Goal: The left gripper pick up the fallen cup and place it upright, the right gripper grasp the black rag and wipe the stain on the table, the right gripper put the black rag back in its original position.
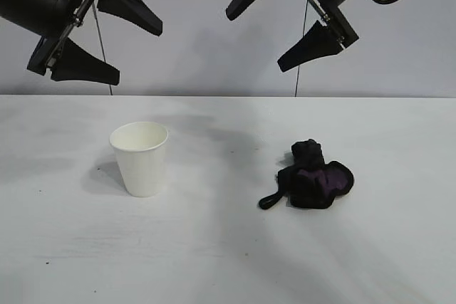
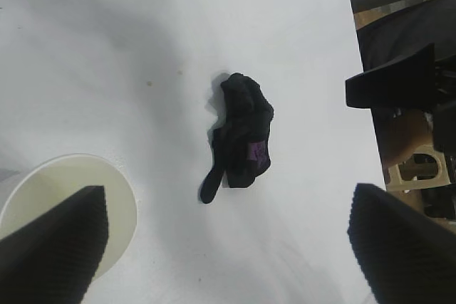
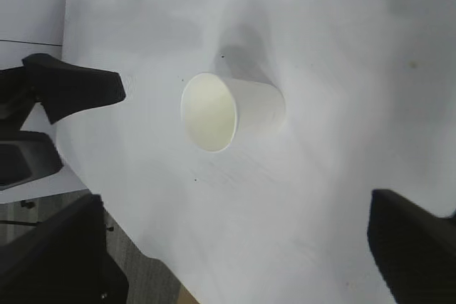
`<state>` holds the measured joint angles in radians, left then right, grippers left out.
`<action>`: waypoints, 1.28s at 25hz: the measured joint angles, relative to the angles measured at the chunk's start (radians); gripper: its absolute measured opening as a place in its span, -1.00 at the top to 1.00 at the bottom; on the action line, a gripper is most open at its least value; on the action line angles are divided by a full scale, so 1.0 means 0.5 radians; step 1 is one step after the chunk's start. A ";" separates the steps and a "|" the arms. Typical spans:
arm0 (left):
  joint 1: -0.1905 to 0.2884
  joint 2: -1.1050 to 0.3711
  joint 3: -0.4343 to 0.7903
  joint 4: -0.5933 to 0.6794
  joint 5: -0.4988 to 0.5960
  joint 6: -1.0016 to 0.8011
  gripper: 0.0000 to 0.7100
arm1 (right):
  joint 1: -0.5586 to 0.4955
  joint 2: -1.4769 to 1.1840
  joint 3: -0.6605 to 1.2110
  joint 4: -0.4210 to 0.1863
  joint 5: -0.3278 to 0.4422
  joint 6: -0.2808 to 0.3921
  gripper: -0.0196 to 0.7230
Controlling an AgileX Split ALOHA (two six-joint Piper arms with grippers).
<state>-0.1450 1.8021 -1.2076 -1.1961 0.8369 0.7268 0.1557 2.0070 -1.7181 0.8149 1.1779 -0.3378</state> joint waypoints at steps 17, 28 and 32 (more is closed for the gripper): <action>0.000 0.000 0.000 0.000 -0.001 0.000 -0.86 | -0.111 0.000 0.000 0.021 0.067 -0.047 -0.92; 0.000 0.000 0.000 0.001 -0.001 0.000 -0.86 | -0.191 0.000 0.000 0.068 0.065 -0.079 -0.92; 0.000 0.000 0.000 0.001 -0.001 0.000 -0.86 | -0.191 0.000 0.000 0.068 0.065 -0.100 -0.92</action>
<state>-0.1450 1.8021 -1.2076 -1.1958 0.8362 0.7268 0.0601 2.0070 -1.7181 0.8487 1.2106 -0.3876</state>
